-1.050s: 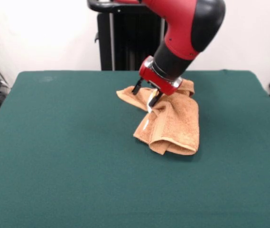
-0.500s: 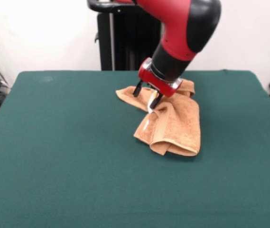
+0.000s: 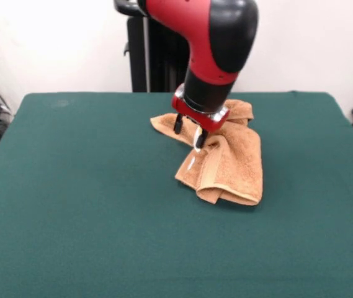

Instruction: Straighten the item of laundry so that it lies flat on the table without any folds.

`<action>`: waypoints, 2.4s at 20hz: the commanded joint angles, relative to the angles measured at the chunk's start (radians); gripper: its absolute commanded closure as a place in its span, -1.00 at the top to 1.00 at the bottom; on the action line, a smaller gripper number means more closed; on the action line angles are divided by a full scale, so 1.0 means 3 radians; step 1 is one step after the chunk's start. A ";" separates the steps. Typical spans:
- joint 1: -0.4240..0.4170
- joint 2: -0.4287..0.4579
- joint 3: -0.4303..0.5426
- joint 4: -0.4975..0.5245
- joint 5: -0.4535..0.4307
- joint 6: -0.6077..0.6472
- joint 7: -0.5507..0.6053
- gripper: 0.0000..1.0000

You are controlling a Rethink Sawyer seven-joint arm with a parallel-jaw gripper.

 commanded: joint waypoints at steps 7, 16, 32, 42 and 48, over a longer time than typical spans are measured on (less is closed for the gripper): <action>-0.0305 -0.0052 0.1124 0.0112 -0.0150 0.0001 0.0179 1.00; -0.0071 0.0059 0.0820 -0.0039 -0.0279 -0.0060 0.0550 1.00; -0.0082 -0.0034 0.0813 -0.0155 -0.0237 0.0331 0.0572 -1.00; 0.0566 -0.0520 -0.0403 -0.0549 -0.0688 0.1304 0.0927 -1.00; 0.0593 -0.0676 -0.0528 -0.0725 -0.0668 0.1641 0.1018 -1.00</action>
